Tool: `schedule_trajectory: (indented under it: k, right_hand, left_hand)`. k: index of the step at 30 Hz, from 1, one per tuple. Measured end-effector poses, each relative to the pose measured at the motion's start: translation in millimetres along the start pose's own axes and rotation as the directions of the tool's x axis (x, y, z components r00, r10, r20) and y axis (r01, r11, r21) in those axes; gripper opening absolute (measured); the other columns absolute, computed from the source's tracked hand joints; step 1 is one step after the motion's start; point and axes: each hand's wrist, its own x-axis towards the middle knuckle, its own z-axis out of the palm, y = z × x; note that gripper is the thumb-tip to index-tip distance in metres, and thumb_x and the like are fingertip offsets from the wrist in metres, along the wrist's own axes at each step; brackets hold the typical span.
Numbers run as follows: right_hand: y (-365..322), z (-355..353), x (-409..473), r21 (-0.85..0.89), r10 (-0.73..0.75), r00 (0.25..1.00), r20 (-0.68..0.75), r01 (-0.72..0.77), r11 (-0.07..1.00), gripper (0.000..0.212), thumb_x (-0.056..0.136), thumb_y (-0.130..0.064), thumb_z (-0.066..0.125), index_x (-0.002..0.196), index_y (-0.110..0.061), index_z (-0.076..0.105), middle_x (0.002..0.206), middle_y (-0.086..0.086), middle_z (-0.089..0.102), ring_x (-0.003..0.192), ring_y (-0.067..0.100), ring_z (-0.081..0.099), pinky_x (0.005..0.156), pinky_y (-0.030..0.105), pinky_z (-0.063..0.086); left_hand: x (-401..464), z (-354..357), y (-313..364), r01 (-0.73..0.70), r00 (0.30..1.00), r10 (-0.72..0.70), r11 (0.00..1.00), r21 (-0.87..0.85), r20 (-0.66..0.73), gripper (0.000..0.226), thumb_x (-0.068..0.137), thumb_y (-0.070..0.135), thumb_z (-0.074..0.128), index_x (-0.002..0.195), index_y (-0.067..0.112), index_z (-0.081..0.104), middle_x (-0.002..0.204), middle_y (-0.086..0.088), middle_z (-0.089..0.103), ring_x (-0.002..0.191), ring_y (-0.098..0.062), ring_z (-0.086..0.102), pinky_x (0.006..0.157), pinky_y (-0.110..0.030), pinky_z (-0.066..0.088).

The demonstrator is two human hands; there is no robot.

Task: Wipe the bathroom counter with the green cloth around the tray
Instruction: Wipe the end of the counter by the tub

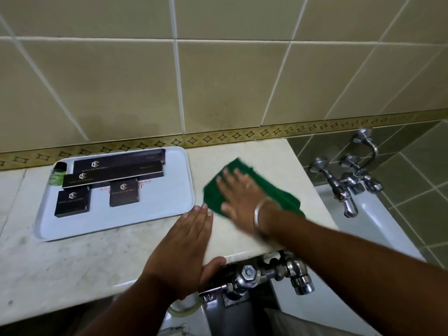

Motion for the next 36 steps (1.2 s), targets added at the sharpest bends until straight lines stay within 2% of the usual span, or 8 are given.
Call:
schedule_trajectory:
  k: [4, 10, 18, 23, 25, 28, 32, 36]
  right_hand:
    - [36, 9, -44, 0.123, -0.124, 0.992, -0.037, 0.127, 0.984, 0.068, 0.092, -0.061, 0.011, 0.15, -0.031, -0.006, 0.159, -0.003, -0.007, 0.146, 0.018, -0.005, 0.116, 0.04, 0.001]
    - [101, -17, 37, 0.136, 0.315, 0.944, 0.097, -0.326, 0.935, 0.062, 0.099, -0.045, 0.019, 0.153, -0.022, -0.001, 0.162, 0.006, -0.005, 0.148, 0.028, -0.002, 0.119, 0.043, 0.006]
    - [-9, -1, -63, 0.043, -0.389, 0.921, 0.007, 0.388, 0.921, 0.065, 0.095, -0.046, 0.028, 0.152, -0.023, 0.01, 0.161, 0.009, 0.009, 0.147, 0.031, 0.005, 0.115, 0.044, -0.001]
    - [-6, -15, -96, 0.267, 0.062, 0.998, -0.006, -0.058, 0.962, 0.068, 0.093, -0.056, 0.032, 0.151, -0.033, 0.006, 0.162, 0.007, 0.006, 0.147, 0.029, 0.009, 0.119, 0.044, 0.012]
    - [7, -13, -128, 0.397, 0.397, 0.916, -0.049, -0.347, 0.85, 0.069, 0.087, -0.056, 0.047, 0.146, -0.027, 0.025, 0.151, 0.013, 0.033, 0.134, 0.034, 0.038, 0.107, 0.046, 0.037]
    - [32, -8, -162, 0.584, 0.767, 0.634, 0.098, -0.661, 0.472, 0.063, 0.077, -0.048, 0.069, 0.125, -0.013, 0.05, 0.117, 0.015, 0.056, 0.105, 0.038, 0.057, 0.085, 0.043, 0.047]
    - [38, -6, -158, 0.803, 0.681, 0.57, 0.46, -0.594, -0.046, 0.04, 0.076, -0.041, 0.076, 0.076, -0.002, 0.064, 0.076, 0.014, 0.066, 0.075, 0.034, 0.066, 0.073, 0.043, 0.056]
    - [34, -8, -147, 0.777, 0.695, 0.557, 0.455, -0.63, -0.004, 0.044, 0.075, -0.036, 0.078, 0.085, 0.004, 0.068, 0.085, 0.023, 0.071, 0.078, 0.039, 0.068, 0.075, 0.046, 0.057]
  left_hand:
    - [-1, 0, 0, 0.001, 1.0, -0.001, 1.0, -0.028, -0.005, 0.086, 0.091, 0.064, 0.039, 0.146, -0.002, 0.04, 0.155, -0.022, 0.034, 0.145, -0.034, 0.031, 0.116, -0.042, 0.02]
    - [-1, 3, -4, -0.015, 0.999, 0.013, 0.999, -0.039, -0.048, 0.087, 0.091, 0.064, 0.04, 0.147, -0.002, 0.037, 0.156, -0.021, 0.03, 0.146, -0.033, 0.028, 0.117, -0.041, 0.019]
    - [-7, 2, -10, 0.076, 0.997, -0.079, 0.99, -0.12, -0.025, 0.092, 0.092, 0.071, 0.015, 0.156, 0.005, 0.005, 0.163, -0.012, 0.0, 0.152, -0.022, -0.002, 0.123, -0.038, 0.005]
    - [-8, -8, -3, 0.121, 0.992, -0.114, 0.984, -0.131, 0.058, 0.089, 0.09, 0.067, 0.004, 0.156, 0.008, 0.014, 0.164, -0.01, 0.01, 0.151, -0.018, -0.004, 0.122, -0.032, -0.002]
    - [-5, -17, 4, 0.167, 0.985, -0.161, 0.977, -0.132, 0.059, 0.084, 0.092, 0.064, 0.011, 0.152, 0.009, 0.03, 0.16, -0.012, 0.026, 0.151, -0.026, 0.012, 0.122, -0.036, 0.01]
    - [12, -32, 30, 0.319, 0.948, -0.319, 0.948, -0.016, 0.004, 0.074, 0.09, 0.071, 0.018, 0.118, 0.017, 0.058, 0.121, -0.007, 0.057, 0.118, -0.029, 0.05, 0.097, -0.042, 0.039]
    - [65, -53, 65, 0.681, 0.728, -0.669, 0.73, -0.055, 0.149, 0.081, 0.072, 0.086, 0.043, 0.106, 0.015, 0.063, 0.107, -0.008, 0.062, 0.099, -0.028, 0.059, 0.081, -0.041, 0.043]
    - [84, -54, 62, 0.724, 0.69, -0.637, 0.619, -0.305, 0.344, 0.049, 0.076, 0.055, 0.074, 0.094, 0.013, 0.056, 0.104, -0.009, 0.065, 0.091, -0.025, 0.059, 0.071, -0.033, 0.043]
